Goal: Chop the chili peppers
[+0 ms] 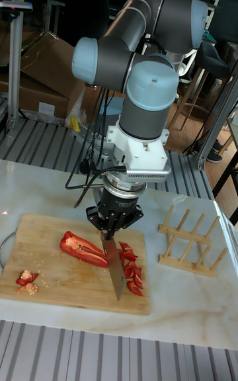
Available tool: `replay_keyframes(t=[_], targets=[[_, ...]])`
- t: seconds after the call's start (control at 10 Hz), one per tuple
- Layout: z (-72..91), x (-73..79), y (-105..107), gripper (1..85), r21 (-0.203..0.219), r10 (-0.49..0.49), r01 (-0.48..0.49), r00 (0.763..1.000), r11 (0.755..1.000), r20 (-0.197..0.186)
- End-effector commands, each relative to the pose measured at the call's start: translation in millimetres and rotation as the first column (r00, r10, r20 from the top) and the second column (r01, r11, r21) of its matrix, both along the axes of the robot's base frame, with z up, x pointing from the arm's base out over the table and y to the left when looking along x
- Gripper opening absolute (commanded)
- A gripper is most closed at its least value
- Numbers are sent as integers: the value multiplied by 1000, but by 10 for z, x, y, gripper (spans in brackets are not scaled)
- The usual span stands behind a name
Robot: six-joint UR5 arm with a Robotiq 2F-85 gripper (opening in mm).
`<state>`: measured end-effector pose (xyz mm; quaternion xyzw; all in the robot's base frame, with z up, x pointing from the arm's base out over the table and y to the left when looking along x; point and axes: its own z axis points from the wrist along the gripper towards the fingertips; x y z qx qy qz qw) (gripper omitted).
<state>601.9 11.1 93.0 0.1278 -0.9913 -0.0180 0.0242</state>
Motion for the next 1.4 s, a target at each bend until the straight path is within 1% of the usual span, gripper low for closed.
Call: replay_keyframes(t=[0.0,0.1,0.6,0.8,1.1,1.3], targets=[[1,-4,31,13,21,-8,8,1000,1000,-10],[1,-11,65,13,33,-9,9,1000,999,-13],[-13,8,61,13,32,-1,2,1000,999,-13],[-10,16,92,13,45,2,-1,1000,999,-10],[15,29,63,13,43,17,-16,1000,999,-4],[48,52,107,13,56,13,-13,1000,998,-1]])
